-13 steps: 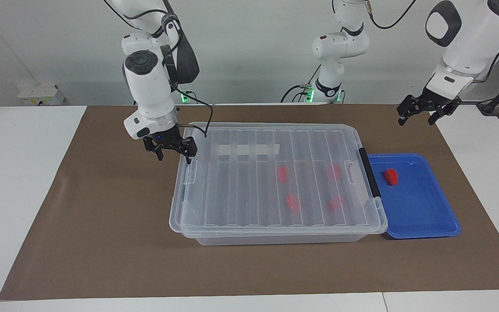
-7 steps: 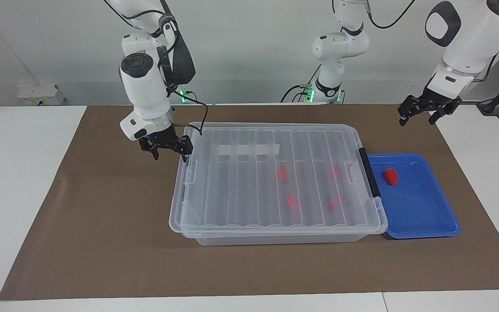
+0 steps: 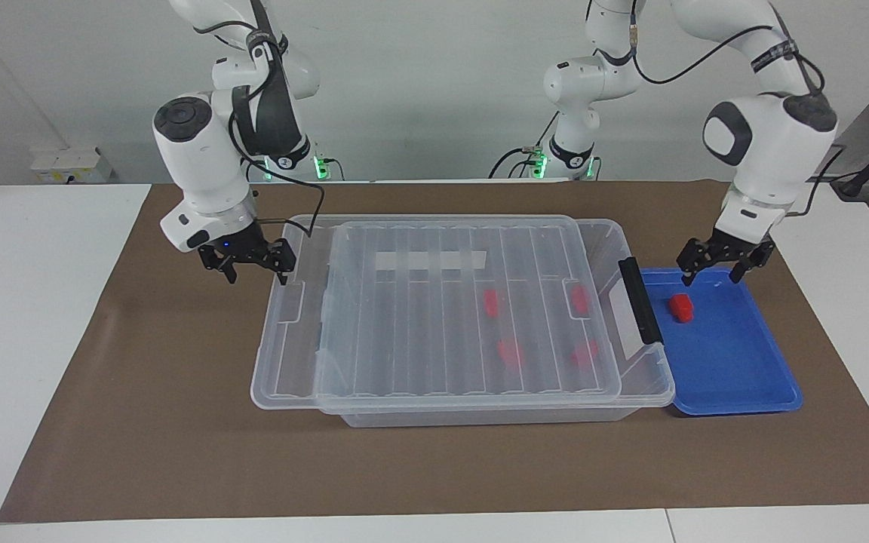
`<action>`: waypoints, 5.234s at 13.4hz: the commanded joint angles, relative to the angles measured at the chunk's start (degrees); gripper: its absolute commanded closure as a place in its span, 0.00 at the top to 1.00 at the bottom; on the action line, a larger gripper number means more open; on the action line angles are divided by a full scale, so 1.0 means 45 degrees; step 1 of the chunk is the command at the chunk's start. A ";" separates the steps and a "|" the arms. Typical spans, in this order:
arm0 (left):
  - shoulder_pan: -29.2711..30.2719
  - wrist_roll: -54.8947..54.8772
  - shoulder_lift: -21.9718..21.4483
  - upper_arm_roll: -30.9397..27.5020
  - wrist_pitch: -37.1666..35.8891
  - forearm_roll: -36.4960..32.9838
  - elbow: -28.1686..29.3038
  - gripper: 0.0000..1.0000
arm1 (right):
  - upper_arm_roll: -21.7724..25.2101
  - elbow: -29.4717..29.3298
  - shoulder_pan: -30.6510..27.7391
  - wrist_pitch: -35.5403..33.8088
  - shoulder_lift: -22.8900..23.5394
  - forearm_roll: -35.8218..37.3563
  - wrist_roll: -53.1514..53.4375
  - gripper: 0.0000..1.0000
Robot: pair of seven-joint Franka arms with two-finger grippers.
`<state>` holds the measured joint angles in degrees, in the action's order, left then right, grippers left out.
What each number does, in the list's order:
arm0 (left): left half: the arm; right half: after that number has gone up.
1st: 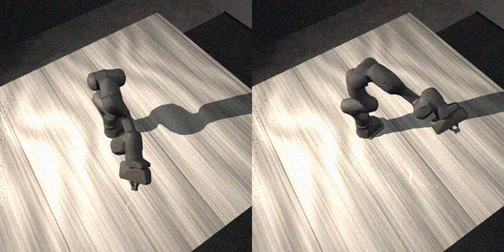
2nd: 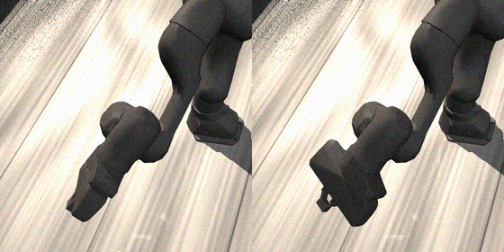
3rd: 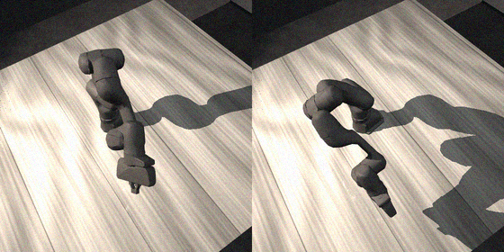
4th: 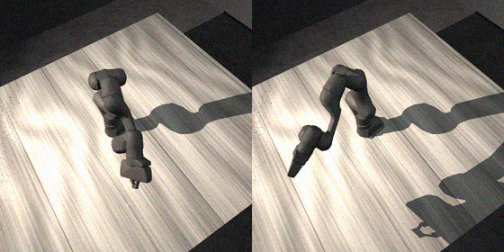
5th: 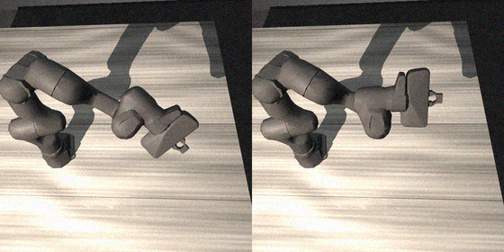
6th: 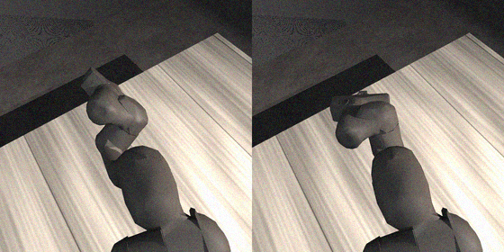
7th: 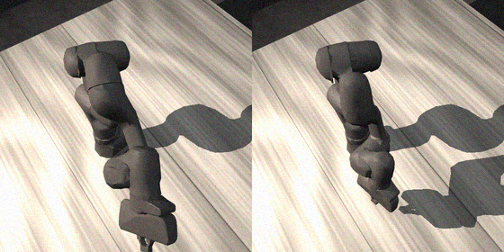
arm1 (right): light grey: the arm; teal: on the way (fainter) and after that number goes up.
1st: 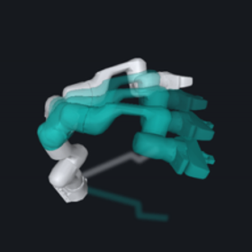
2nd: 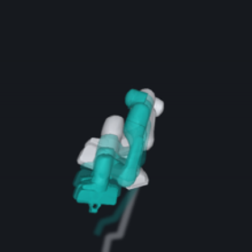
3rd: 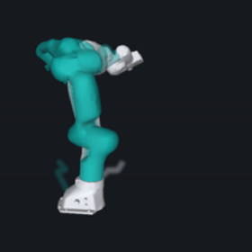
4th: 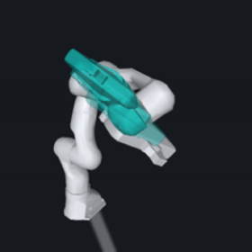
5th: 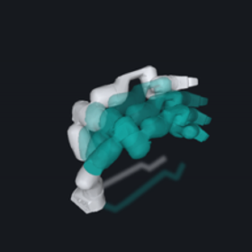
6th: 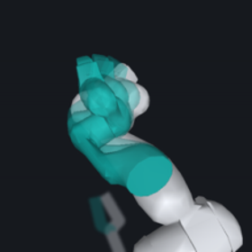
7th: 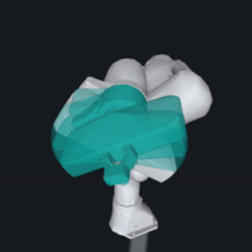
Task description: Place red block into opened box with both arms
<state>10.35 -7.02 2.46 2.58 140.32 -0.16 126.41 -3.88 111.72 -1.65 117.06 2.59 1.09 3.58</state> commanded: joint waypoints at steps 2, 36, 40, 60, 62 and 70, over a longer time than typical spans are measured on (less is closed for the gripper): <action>0.0764 -0.0119 0.0310 0.0110 0.0748 -0.0219 0.0443 1.00 | -0.0114 0.0291 -0.0862 0.0178 -0.0263 0.0128 -0.1553 1.00; -0.4112 1.1655 0.0743 0.0813 -0.8336 0.2359 -0.7352 0.00 | -0.0153 -0.4612 0.0074 -0.4978 -0.0243 0.0032 0.2407 1.00; -0.5480 1.2947 0.0683 0.0813 -0.5507 0.1372 -0.5306 0.00 | -0.0114 -0.4358 -0.0063 -0.5056 -0.0379 -0.0008 0.2291 1.00; -0.5855 1.0604 0.2832 0.0794 -0.0599 -0.1996 -0.1882 0.00 | -0.0016 -0.3987 -0.0239 -0.4841 -0.0458 -0.0028 0.2115 1.00; -0.5836 1.0604 0.2949 0.0794 -0.0362 -0.1996 -0.1725 0.00 | -0.0016 -0.3967 -0.0395 -0.4841 -0.0477 -0.0028 0.1998 1.00; -0.6146 1.0895 0.3184 0.0774 0.0203 -0.1996 -0.1471 0.00 | -0.0016 -0.3402 -0.0746 -0.4179 -0.0672 -0.0028 0.1355 1.00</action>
<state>-15.69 40.91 16.11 6.58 138.40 -7.88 118.02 -3.76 94.35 -3.64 95.98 0.55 1.11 12.27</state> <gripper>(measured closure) 0.665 0.000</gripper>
